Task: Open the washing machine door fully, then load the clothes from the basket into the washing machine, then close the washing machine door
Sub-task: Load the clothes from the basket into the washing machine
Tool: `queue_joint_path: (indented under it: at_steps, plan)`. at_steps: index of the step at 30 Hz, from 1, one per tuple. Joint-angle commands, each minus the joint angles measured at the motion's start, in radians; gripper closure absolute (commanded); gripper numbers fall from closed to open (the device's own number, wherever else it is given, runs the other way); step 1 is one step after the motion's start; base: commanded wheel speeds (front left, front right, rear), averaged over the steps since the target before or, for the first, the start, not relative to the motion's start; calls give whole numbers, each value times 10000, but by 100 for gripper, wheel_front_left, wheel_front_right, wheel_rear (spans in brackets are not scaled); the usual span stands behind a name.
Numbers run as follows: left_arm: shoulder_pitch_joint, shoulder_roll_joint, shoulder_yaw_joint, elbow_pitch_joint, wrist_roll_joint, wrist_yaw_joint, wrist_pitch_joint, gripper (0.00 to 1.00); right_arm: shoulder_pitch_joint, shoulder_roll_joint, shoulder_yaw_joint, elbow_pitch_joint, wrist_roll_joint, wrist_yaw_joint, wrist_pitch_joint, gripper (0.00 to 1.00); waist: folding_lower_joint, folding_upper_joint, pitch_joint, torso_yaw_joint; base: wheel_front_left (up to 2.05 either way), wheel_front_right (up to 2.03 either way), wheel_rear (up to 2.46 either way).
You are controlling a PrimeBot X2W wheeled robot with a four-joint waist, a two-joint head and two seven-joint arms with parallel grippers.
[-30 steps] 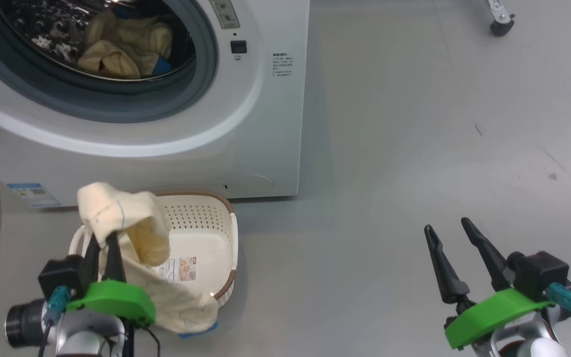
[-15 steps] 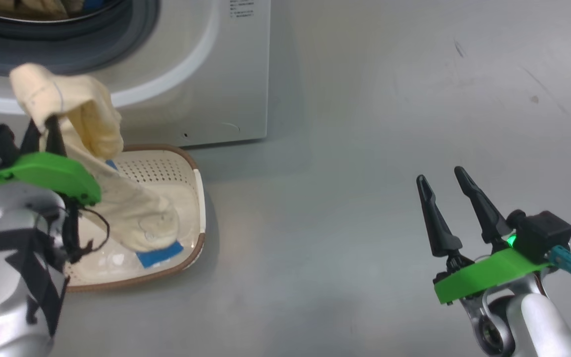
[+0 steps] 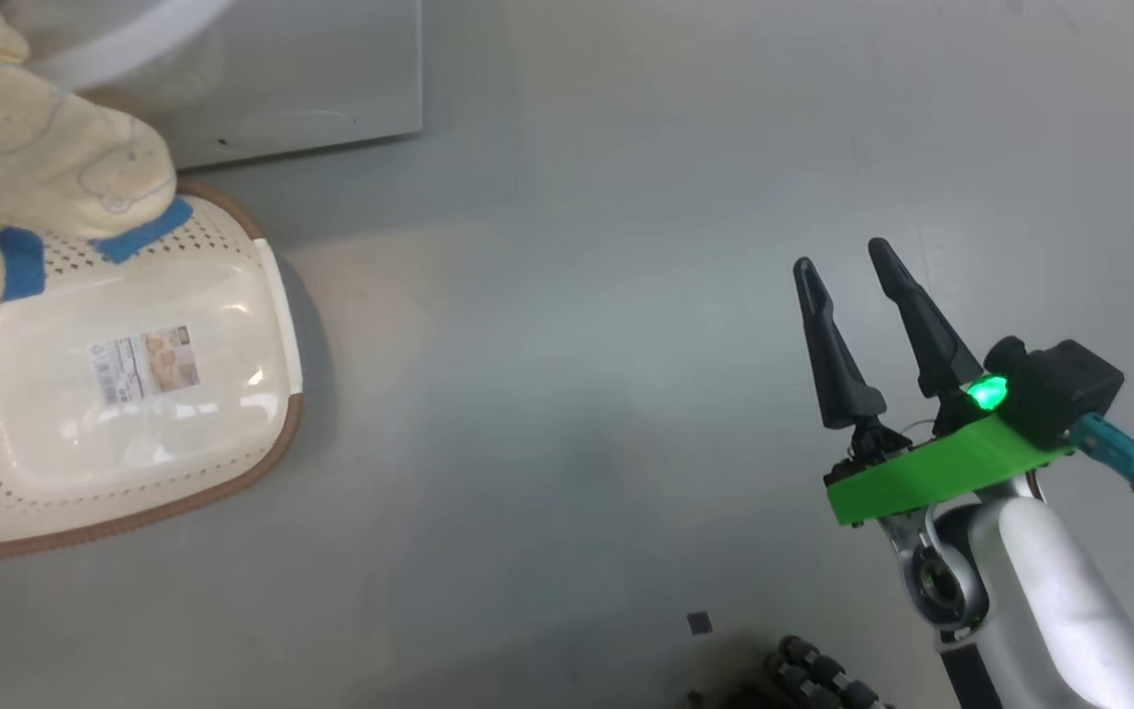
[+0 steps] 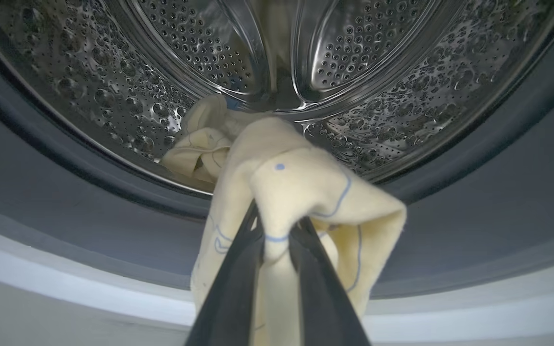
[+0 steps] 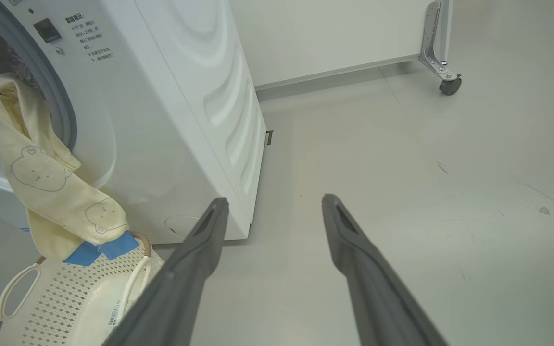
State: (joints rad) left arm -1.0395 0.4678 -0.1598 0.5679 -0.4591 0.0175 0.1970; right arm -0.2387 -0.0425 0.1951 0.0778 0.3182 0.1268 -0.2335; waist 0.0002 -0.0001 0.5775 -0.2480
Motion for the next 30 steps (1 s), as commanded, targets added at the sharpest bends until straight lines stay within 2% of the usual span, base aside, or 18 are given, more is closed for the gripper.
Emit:
queue_joint_path:
  at_steps: [1,7,11,14,18,21,25,30]
  plan:
    - [-731,811,330,-313,103,-53,288,100,-213,-78,268,-178,92,39,-159,0,-2,1,669,-415,0,0,0]
    - [-2022,1570,297,-305,269,-121,1244,100,-663,-78,595,66,358,39,-255,0,-2,1,1458,-856,0,0,0]
    - [-2731,2161,278,-228,546,-184,1309,100,-872,-78,762,187,586,39,-275,0,-2,1,1872,-1193,0,0,0]
    - [-3052,2343,322,-162,612,-166,1240,100,-916,-78,797,155,689,39,-278,0,-2,1,2045,-1326,0,0,0]
    - [-3700,2633,385,70,784,-130,810,100,-980,-78,884,65,852,39,-280,0,-2,1,2359,-1544,0,0,0]
    - [-4122,2814,317,-18,1151,10,61,100,-1040,-78,966,-11,947,39,-281,0,-2,1,2577,-1674,0,0,0]
    - [-4634,2795,532,-18,1326,564,-766,100,-1121,-78,1040,-31,1007,39,-282,0,-2,1,2801,-1783,0,0,0]
    - [-5129,3002,289,-213,1991,944,-1712,100,-1237,-78,1135,-75,1063,39,-282,0,-2,1,2990,-1891,0,0,0]
